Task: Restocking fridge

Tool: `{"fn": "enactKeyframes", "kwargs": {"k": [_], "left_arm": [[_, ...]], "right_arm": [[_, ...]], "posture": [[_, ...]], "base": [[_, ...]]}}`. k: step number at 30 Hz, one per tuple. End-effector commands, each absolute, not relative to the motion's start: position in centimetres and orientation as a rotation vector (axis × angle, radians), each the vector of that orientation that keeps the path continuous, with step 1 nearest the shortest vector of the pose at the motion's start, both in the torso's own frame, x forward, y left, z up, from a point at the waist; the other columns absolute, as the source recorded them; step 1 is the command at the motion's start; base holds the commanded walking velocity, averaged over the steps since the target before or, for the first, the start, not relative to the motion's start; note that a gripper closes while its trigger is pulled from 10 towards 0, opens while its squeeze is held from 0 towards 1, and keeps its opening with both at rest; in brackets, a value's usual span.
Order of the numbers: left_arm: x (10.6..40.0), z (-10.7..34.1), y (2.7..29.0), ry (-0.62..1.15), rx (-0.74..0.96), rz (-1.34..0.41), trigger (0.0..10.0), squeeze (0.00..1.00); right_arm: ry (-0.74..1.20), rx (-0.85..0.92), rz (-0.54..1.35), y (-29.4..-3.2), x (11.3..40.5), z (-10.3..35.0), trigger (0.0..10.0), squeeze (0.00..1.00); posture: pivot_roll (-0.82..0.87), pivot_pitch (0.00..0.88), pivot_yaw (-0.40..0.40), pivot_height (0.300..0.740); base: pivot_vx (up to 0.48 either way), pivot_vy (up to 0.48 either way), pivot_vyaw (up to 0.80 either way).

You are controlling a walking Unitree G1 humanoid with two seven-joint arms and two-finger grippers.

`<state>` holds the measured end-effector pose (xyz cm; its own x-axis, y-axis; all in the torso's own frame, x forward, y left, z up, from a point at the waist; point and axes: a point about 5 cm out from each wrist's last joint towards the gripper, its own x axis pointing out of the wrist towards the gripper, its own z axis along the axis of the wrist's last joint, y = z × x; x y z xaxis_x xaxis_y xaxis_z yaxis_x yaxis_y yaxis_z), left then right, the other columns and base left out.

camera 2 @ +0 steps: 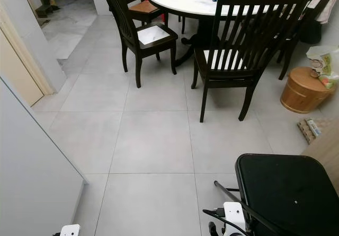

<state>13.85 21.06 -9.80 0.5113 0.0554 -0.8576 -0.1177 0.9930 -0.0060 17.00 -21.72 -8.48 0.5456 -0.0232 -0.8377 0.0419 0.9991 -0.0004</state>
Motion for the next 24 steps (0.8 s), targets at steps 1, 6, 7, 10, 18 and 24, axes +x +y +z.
{"fn": "enactKeyframes", "kwargs": {"k": [1,6,7,10,18,24], "left_arm": [[14.5,-9.6,21.8,1.070,-0.108,0.162,10.0,0.00],[14.8,-9.2,23.0,1.033,-0.178,0.286,10.0,0.00],[14.8,-9.2,23.0,1.033,-0.178,0.286,10.0,0.00],[14.7,-9.2,23.0,1.033,-0.178,0.286,10.0,0.00],[14.6,-9.3,23.0,1.037,-0.175,0.276,10.0,0.00],[14.5,-9.3,22.9,1.044,-0.175,0.271,10.0,0.00]], "right_arm": [[1.028,0.124,-0.076,-21.4,18.7,-7.9,10.0,0.00],[0.970,0.209,-0.193,-22.7,20.1,-6.9,10.0,0.00],[0.970,0.208,-0.192,-22.7,20.1,-6.9,10.0,0.00],[0.971,0.208,-0.191,-22.7,20.1,-6.9,10.0,0.00],[0.974,0.199,-0.183,-22.7,20.0,-7.0,10.0,0.00],[0.975,0.199,-0.183,-22.7,19.9,-7.0,10.0,0.00]], "posture": [[0.04,0.000,-0.075,0.740],[0.06,0.000,-0.093,0.740],[0.06,0.000,-0.093,0.740],[0.05,0.000,-0.091,0.740],[0.05,0.000,-0.088,0.740],[0.05,0.000,-0.088,0.740]], "base": [[0.000,0.000,0.00],[0.000,0.000,0.00],[0.000,0.000,0.00],[0.000,0.000,0.00],[0.000,0.000,0.00],[0.000,0.000,0.00]]}}
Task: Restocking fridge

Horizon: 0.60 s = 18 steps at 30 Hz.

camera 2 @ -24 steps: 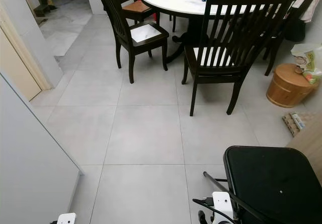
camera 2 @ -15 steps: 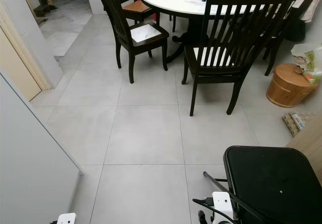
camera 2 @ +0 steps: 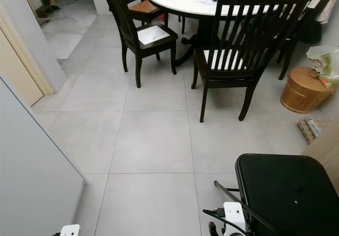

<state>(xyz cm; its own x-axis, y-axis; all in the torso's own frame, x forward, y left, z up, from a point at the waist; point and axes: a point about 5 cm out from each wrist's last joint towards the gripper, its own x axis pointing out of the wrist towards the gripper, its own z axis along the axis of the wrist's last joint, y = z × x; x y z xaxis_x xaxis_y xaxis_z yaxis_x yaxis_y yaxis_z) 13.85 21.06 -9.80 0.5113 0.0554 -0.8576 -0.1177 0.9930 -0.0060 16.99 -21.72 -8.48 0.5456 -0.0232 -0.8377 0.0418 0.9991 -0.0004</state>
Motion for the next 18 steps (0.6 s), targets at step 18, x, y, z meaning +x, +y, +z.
{"fn": "enactKeyframes", "kwargs": {"k": [18], "left_arm": [[14.27,-9.47,22.91,1.060,-0.197,0.293,10.0,0.00]], "right_arm": [[0.980,0.187,-0.180,-22.72,19.84,-7.05,10.0,0.00]], "posture": [[0.05,0.000,-0.086,0.740]], "base": [[0.000,0.000,0.00]]}}
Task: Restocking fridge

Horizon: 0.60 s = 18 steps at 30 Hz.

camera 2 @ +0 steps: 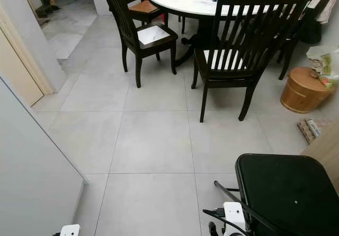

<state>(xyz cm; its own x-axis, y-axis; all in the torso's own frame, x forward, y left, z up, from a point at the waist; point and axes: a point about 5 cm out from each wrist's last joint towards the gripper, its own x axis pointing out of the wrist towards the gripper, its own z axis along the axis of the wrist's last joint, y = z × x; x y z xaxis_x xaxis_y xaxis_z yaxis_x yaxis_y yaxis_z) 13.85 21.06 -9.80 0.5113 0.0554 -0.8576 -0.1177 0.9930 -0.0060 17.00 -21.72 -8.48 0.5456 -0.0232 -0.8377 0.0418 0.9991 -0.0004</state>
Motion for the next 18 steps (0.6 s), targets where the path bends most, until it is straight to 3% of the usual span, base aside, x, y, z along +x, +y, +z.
{"fn": "enactKeyframes", "kwargs": {"k": [1,18], "left_arm": [[14.28,-9.46,22.92,1.060,-0.197,0.293,10.0,0.00],[14.40,-9.43,22.92,1.070,-0.201,0.288,10.0,0.00]], "right_arm": [[0.980,0.188,-0.180,-22.71,19.85,-7.05,10.0,0.00],[0.973,0.205,-0.190,-22.65,20.03,-6.97,10.0,0.00]], "posture": [[0.05,0.000,-0.086,0.740],[0.05,0.000,-0.090,0.740]], "base": [[0.000,0.000,0.00],[0.000,0.000,0.00]]}}
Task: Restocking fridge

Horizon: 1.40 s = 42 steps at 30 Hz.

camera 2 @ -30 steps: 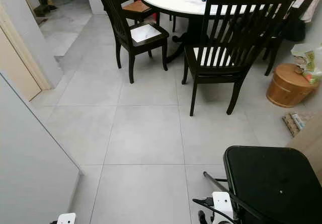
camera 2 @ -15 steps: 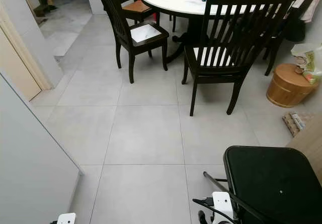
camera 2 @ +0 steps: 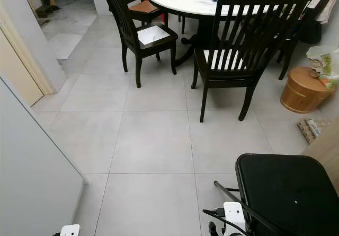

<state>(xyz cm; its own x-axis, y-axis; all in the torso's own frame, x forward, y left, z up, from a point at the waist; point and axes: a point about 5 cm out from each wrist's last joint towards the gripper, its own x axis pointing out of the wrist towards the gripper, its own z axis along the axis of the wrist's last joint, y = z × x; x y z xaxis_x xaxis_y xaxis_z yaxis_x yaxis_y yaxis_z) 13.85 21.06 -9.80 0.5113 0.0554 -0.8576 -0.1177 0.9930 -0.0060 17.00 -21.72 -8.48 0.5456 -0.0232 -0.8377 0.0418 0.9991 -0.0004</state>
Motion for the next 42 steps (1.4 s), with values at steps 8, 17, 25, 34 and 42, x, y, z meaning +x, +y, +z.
{"fn": "enactKeyframes", "kwargs": {"k": [8,17,25,34,42], "left_arm": [[14.45,-9.42,22.91,1.072,-0.206,0.289,10.0,0.00],[14.45,-9.42,22.90,1.072,-0.206,0.288,10.0,0.00],[14.49,-9.42,22.85,1.071,-0.207,0.286,10.0,0.00],[14.52,-9.40,22.89,1.075,-0.211,0.289,10.0,0.00],[14.53,-9.36,23.03,1.076,-0.194,0.276,10.0,0.00]], "right_arm": [[0.974,0.201,-0.186,-22.65,20.10,-6.93,10.0,0.00],[0.974,0.198,-0.174,-22.61,20.13,-6.92,10.0,0.00],[0.962,0.212,-0.187,-22.66,20.19,-6.87,10.0,0.00],[0.966,0.225,-0.193,-22.65,20.21,-6.87,10.0,0.00],[0.964,0.234,-0.195,-22.50,20.19,-6.91,10.0,0.00]], "posture": [[0.05,0.000,-0.092,0.740],[0.05,0.000,-0.092,0.740],[0.05,0.000,-0.094,0.740],[0.05,0.000,-0.088,0.740],[0.05,0.000,-0.073,0.740]], "base": [[0.000,0.000,0.00],[0.000,0.000,0.00],[0.000,0.000,0.00],[0.000,0.000,0.00],[0.000,0.000,0.00]]}}
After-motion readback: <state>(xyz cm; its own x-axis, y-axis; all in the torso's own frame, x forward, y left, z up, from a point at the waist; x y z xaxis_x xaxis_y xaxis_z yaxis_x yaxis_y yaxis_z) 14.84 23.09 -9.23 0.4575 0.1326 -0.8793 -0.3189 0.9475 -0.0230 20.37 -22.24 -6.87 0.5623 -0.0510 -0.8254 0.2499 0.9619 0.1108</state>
